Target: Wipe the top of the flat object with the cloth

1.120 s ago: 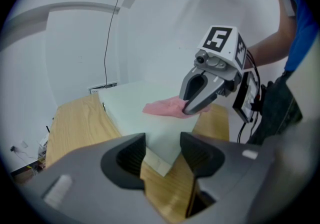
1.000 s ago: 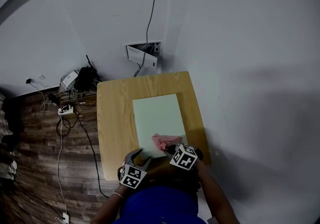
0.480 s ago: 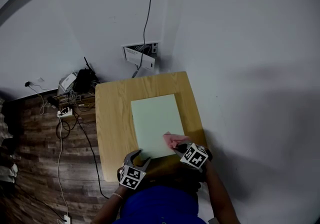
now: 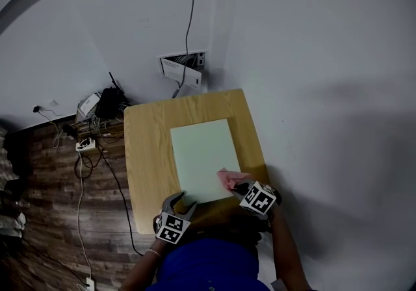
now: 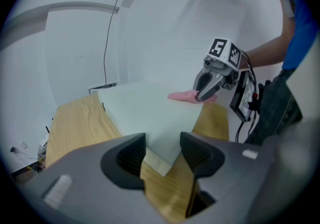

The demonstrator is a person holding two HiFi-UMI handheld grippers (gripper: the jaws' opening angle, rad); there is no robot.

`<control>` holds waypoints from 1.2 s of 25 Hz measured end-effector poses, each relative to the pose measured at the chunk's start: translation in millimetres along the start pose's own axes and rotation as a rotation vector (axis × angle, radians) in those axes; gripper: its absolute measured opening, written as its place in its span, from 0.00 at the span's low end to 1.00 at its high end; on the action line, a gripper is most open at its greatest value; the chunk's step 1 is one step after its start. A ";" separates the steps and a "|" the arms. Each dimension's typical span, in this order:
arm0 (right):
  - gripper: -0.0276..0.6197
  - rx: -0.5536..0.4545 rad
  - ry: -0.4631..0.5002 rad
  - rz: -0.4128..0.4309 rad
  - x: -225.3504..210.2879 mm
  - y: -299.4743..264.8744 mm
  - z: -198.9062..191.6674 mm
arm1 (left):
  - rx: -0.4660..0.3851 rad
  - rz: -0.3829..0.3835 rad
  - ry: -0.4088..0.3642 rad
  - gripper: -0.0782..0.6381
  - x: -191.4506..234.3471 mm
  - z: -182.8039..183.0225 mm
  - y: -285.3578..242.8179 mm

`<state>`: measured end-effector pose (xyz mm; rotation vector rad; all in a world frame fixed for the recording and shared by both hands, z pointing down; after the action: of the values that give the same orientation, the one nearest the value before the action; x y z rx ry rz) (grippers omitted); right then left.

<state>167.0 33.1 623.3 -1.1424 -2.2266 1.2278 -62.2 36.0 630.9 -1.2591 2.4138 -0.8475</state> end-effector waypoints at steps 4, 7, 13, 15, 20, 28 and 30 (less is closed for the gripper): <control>0.07 0.012 -0.008 0.002 -1.0 -1.0 -2.3 | 0.001 0.000 -0.001 0.42 -0.5 -2.4 -0.7; 0.07 0.034 0.006 0.000 -0.7 -2.1 -1.0 | 0.002 0.001 0.000 0.42 -0.6 -2.3 -0.3; 0.07 0.044 -0.013 -0.015 -0.5 -3.7 -0.1 | -0.003 0.004 0.003 0.42 0.4 -2.6 -0.4; 0.07 0.043 -0.014 -0.022 -1.0 -3.9 -0.2 | -0.004 0.006 0.004 0.42 0.5 -1.8 -1.0; 0.07 0.030 -0.013 -0.033 1.0 -2.8 -0.9 | -0.022 -0.002 0.014 0.42 0.7 -5.4 -0.4; 0.06 -0.261 -0.101 -0.126 -5.5 39.0 23.9 | -0.169 -0.028 0.099 0.38 7.6 23.7 16.4; 0.06 -0.335 -0.091 -0.150 -3.2 55.6 36.9 | -0.246 -0.018 0.113 0.34 10.2 41.7 26.1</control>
<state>172.6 27.3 557.0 -1.0258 -2.6046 0.8855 -64.1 24.0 582.2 -1.3537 2.6666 -0.6578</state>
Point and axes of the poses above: the fingertips, and each gripper's own axes: y backward along the fingers, x to its left, z out of its top, the point moved 7 cm from there along y, backward along the fingers, and after that the axes turned 3 degrees about -x, right-handed, at the moved point
